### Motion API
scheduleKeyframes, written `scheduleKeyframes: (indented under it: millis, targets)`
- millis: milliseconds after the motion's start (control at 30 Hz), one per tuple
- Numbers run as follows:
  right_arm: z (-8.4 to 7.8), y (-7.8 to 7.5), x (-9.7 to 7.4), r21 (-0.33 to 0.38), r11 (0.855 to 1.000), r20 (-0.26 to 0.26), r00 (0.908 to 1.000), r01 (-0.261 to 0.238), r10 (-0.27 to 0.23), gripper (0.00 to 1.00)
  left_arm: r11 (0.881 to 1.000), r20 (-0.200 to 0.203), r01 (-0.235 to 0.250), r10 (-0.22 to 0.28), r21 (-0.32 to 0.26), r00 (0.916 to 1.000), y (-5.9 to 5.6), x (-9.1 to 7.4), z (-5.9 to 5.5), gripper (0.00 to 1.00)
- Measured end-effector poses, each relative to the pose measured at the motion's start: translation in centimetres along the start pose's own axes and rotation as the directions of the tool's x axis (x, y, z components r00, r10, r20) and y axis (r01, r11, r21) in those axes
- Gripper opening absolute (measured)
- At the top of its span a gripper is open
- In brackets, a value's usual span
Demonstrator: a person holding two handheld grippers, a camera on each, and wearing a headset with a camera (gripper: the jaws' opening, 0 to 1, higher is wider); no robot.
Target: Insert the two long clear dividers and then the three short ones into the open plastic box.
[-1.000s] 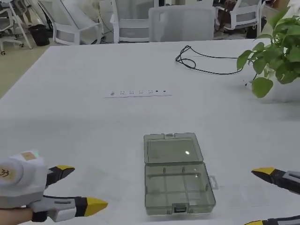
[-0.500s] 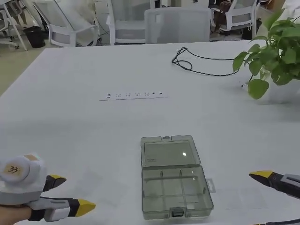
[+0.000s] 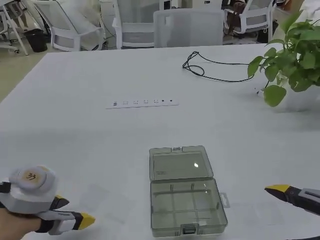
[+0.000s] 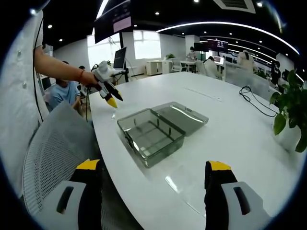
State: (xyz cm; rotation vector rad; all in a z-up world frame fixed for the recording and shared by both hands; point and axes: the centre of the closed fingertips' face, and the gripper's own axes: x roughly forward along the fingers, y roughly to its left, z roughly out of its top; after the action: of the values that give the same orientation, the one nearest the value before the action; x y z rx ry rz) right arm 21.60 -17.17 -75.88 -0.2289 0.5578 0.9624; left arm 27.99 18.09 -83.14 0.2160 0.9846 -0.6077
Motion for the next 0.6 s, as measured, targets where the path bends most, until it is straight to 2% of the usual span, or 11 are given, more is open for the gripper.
scheduleKeyframes:
  millis: [267,333,500,600]
  targets:
    - [-0.1,-0.1,0.1,0.005,1.000,0.003,1.0000,-0.002,0.002,0.89,1.000,-0.064,-0.017,0.017,-0.007,0.9978,0.3,1.0,-0.5,0.48]
    - [-0.2,-0.1,0.1,0.006,1.000,0.004,1.0000,-0.002,0.002,0.89,1.000,-0.091,-0.030,0.030,0.007,0.9954,0.6,1.2,-0.9,0.46]
    - [-0.2,-0.1,0.0,0.009,1.000,0.003,1.0000,0.000,0.000,0.89,0.999,-0.100,-0.039,0.039,0.008,0.9942,0.5,1.6,-1.0,0.45]
    - [-0.3,-0.1,0.0,0.009,1.000,0.003,1.0000,0.000,0.000,0.89,0.997,-0.119,-0.074,0.078,0.035,0.9899,0.8,1.5,-1.0,0.41]
